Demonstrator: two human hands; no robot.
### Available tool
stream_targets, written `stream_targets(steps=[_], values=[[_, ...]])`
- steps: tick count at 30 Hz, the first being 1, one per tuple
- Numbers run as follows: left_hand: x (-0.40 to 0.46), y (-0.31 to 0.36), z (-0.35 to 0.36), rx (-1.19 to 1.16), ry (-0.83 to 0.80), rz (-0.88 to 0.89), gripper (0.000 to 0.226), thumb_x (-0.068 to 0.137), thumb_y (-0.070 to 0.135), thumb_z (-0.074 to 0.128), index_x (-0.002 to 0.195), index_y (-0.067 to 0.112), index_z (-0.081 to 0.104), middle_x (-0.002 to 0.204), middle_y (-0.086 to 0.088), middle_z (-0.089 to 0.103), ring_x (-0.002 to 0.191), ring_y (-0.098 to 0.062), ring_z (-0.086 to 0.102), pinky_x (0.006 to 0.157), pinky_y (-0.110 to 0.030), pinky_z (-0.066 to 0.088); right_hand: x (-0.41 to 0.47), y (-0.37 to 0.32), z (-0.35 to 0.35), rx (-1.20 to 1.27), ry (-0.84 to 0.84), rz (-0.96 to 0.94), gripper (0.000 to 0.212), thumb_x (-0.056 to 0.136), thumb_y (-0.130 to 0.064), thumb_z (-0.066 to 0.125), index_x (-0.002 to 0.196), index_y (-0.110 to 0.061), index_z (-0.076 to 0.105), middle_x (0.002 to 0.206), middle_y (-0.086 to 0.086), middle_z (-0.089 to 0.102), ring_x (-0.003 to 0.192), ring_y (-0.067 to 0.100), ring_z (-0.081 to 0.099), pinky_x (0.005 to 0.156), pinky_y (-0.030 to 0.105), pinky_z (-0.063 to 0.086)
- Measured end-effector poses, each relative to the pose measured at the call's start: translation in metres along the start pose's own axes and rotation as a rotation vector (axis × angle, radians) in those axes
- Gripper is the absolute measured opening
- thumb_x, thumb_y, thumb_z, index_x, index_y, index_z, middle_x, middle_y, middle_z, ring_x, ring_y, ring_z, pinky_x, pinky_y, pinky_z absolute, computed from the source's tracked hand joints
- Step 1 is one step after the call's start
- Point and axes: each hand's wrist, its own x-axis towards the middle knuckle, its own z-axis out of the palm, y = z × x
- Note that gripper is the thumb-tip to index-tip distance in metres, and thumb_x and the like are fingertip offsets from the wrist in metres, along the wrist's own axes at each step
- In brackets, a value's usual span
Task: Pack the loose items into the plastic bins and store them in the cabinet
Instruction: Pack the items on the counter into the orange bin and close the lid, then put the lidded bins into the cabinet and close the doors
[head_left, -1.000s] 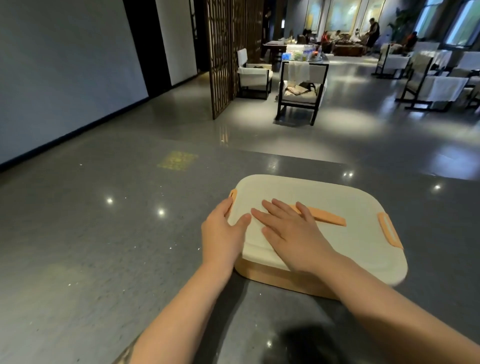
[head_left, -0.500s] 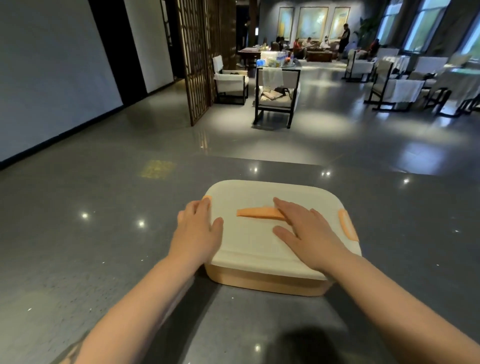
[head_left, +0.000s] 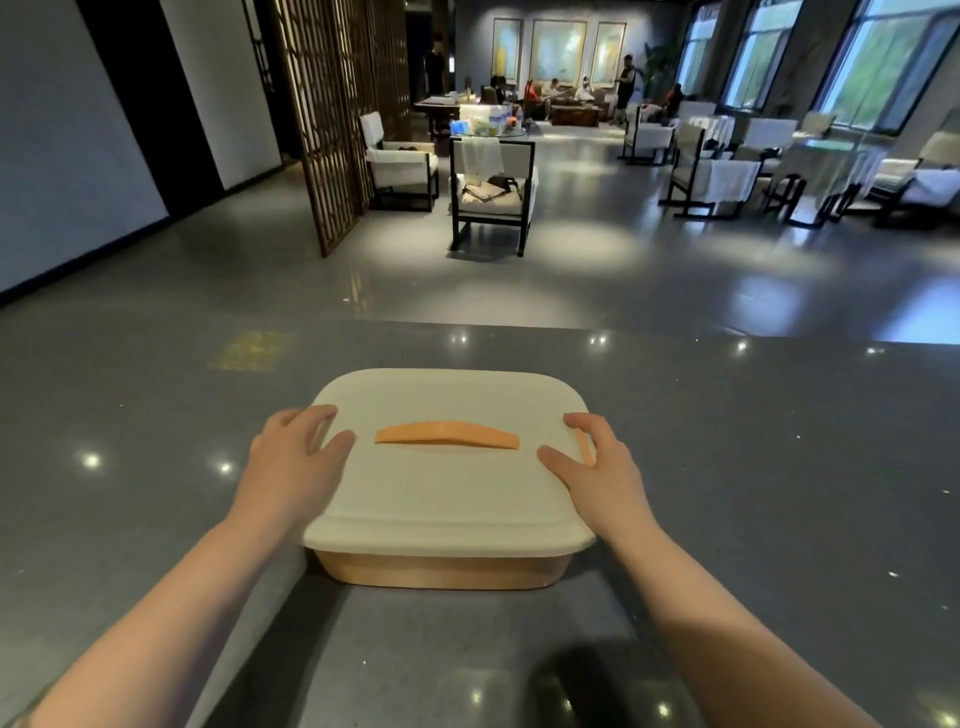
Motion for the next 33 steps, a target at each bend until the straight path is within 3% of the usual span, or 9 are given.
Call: stream_targets(steps=[2,5,8,12,19,23,26,29,33], values=[[0.000,-0.003,-0.001,-0.125,-0.055,-0.036,0.047,0.087,0.043,0.057,0.131,0.031,0.046,0.141,-0.002,0.044,0.129,-0.022,0.042,0.098,-0.037,0.037,0.000,-0.002,-0.001,-0.044,-0.021,0.019,0.043,0.082,-0.045,0.065,0.120,-0.043,0.046,0.114,0.002,0.045,0.093,0.016,0.045,0.079,0.031,0.034],[0.002,-0.006,0.001,-0.088,-0.061,-0.028,0.052,0.087,0.045,0.056,0.135,0.031,0.039,0.139,-0.006,0.045,0.125,-0.027,0.044,0.089,-0.037,0.036,-0.004,-0.006,-0.004,-0.060,-0.050,0.034,0.038,0.084,-0.044,0.063,0.118,-0.041,0.046,0.118,0.002,0.047,0.091,0.015,0.046,0.078,0.029,0.033],[0.004,-0.003,0.001,-0.062,-0.103,0.010,0.052,0.086,0.046,0.056,0.134,0.034,0.039,0.139,-0.005,0.047,0.126,-0.028,0.043,0.095,-0.042,0.037,-0.022,-0.005,-0.010,-0.040,-0.020,0.052,0.034,0.086,-0.043,0.061,0.116,-0.041,0.046,0.126,-0.002,0.047,0.097,0.013,0.046,0.078,0.028,0.034],[-0.001,0.020,0.013,-0.120,-0.217,0.069,0.050,0.084,0.044,0.060,0.130,0.039,0.042,0.133,-0.004,0.050,0.115,-0.026,0.050,0.089,-0.041,0.041,-0.065,0.011,-0.036,-0.030,0.084,0.128,0.040,0.085,-0.047,0.062,0.121,-0.047,0.046,0.130,-0.009,0.047,0.110,0.012,0.046,0.085,0.029,0.035],[-0.057,0.121,0.081,-0.312,-0.480,0.313,0.049,0.082,0.022,0.069,0.128,0.024,0.052,0.126,-0.004,0.054,0.093,-0.013,0.048,0.075,-0.028,0.036,-0.177,0.057,-0.116,0.044,0.567,0.336,0.063,0.083,-0.042,0.067,0.139,-0.047,0.037,0.125,-0.018,0.049,0.114,0.008,0.047,0.091,0.029,0.038],[-0.118,0.191,0.129,-0.348,-0.708,0.471,0.055,0.081,0.018,0.071,0.132,0.019,0.050,0.131,-0.010,0.050,0.104,-0.018,0.048,0.087,-0.027,0.035,-0.261,0.080,-0.171,0.042,0.848,0.415,0.064,0.083,-0.029,0.070,0.140,-0.035,0.042,0.128,-0.015,0.054,0.114,0.006,0.052,0.092,0.024,0.039],[-0.178,0.242,0.162,-0.361,-0.863,0.590,0.060,0.080,0.019,0.072,0.135,0.020,0.047,0.134,-0.010,0.048,0.118,-0.024,0.048,0.095,-0.029,0.035,-0.327,0.094,-0.213,-0.015,1.024,0.481,0.063,0.084,-0.024,0.070,0.141,-0.031,0.043,0.132,-0.009,0.054,0.116,0.012,0.052,0.098,0.032,0.042],[-0.247,0.292,0.192,-0.396,-1.000,0.677,0.062,0.080,0.021,0.072,0.136,0.022,0.046,0.134,-0.008,0.048,0.118,-0.022,0.049,0.100,-0.033,0.038,-0.391,0.110,-0.258,-0.043,1.169,0.567,0.063,0.085,-0.023,0.069,0.142,-0.028,0.042,0.139,-0.005,0.050,0.122,0.018,0.049,0.104,0.042,0.040],[-0.341,0.350,0.229,-0.428,-1.134,0.758,0.064,0.079,0.022,0.073,0.137,0.023,0.045,0.132,-0.007,0.050,0.116,-0.022,0.050,0.098,-0.036,0.041,-0.470,0.139,-0.314,-0.022,1.294,0.652,0.061,0.085,-0.027,0.069,0.139,-0.035,0.044,0.132,-0.007,0.052,0.114,0.017,0.053,0.098,0.042,0.045]])
